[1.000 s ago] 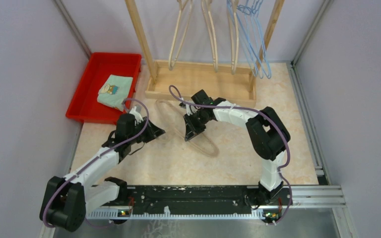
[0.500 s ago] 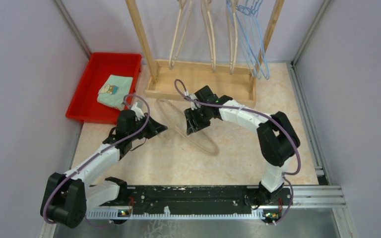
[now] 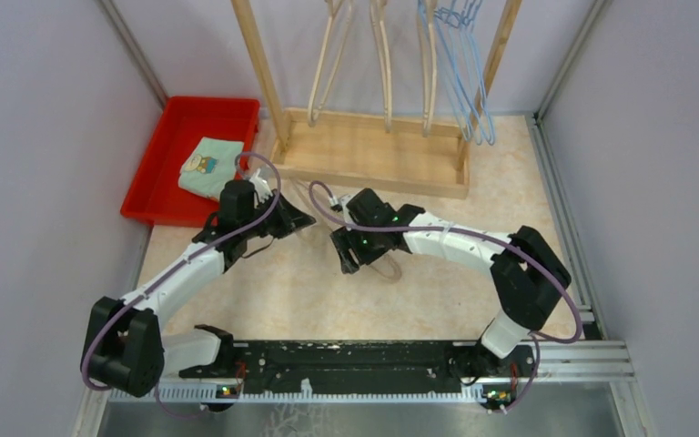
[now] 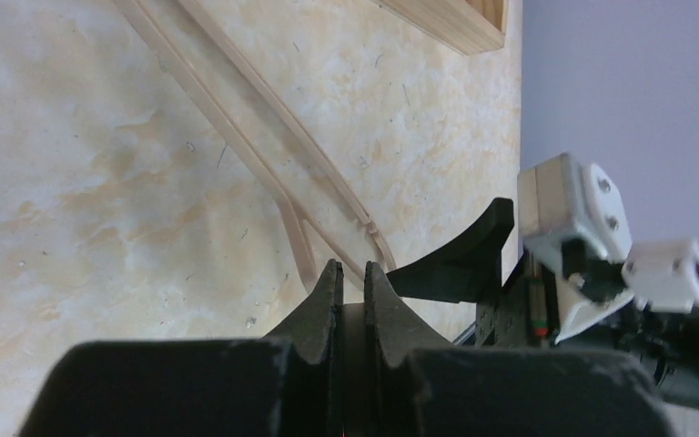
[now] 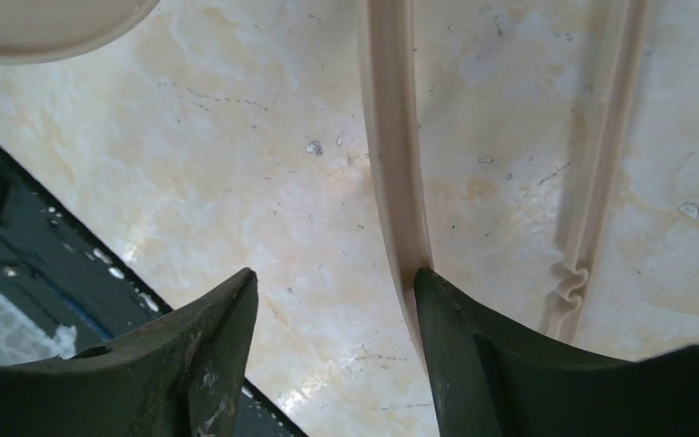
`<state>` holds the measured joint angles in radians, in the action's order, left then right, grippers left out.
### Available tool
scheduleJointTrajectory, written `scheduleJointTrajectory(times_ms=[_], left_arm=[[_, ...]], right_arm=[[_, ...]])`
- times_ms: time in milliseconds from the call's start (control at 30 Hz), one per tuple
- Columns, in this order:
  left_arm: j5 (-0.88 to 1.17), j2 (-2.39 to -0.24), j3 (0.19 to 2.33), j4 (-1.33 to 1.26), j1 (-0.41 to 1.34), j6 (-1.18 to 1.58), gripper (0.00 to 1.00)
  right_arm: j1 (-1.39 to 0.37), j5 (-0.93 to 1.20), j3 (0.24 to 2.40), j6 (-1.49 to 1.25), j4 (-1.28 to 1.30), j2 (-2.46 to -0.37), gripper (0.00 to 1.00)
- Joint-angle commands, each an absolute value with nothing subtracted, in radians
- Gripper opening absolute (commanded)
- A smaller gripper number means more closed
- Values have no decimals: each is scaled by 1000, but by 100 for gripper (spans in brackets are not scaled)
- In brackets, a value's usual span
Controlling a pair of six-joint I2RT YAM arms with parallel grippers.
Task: Organize the hangers
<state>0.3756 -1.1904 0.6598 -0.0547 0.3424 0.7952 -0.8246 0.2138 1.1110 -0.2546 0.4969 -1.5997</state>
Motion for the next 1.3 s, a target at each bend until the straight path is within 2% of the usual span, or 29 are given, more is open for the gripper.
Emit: scheduleJointTrajectory(times_ms=[0, 233, 500, 733, 767, 800, 833, 867, 900, 1033, 1067, 1100, 1133, 1167, 1267], left_arm=[[373, -1220, 732, -71, 339, 754, 0], [399, -1237, 773, -44, 339, 724, 0], [412, -1208, 778, -16, 339, 707, 0], [419, -1180, 763, -13, 339, 716, 0], [419, -1180, 761, -14, 339, 716, 0], [420, -1179, 757, -14, 339, 715, 0], [422, -1180, 756, -15, 339, 714, 0], [423, -1178, 754, -15, 339, 713, 0], [424, -1176, 754, -14, 339, 712, 0], [432, -1168, 770, 5, 340, 672, 0], [436, -1173, 785, 34, 339, 647, 3], [435, -1177, 808, 78, 339, 614, 11], [434, -1178, 833, 117, 338, 583, 25], [435, -1174, 857, 151, 338, 553, 46], [387, -1127, 914, 207, 337, 501, 97]], right_arm=[[-909, -10, 1116, -229, 460, -1642, 65], [-979, -509, 1120, -329, 532, -1729, 65], [-985, -762, 1123, -423, 623, -1776, 65], [-985, -813, 1141, -391, 579, -1806, 63], [-985, -810, 1141, -381, 569, -1810, 61], [-984, -797, 1141, -366, 554, -1814, 54], [-985, -782, 1141, -352, 539, -1818, 38], [-983, -766, 1143, -344, 533, -1818, 14], [-983, -750, 1143, -339, 528, -1818, 0], [-984, -641, 1113, -299, 478, -1763, 0], [-984, -604, 1101, -294, 465, -1735, 0], [-983, -570, 1086, -293, 458, -1707, 0], [-983, -526, 1078, -290, 456, -1671, 0], [-984, -495, 1072, -289, 462, -1644, 0], [-983, -426, 1062, -296, 503, -1572, 0]])
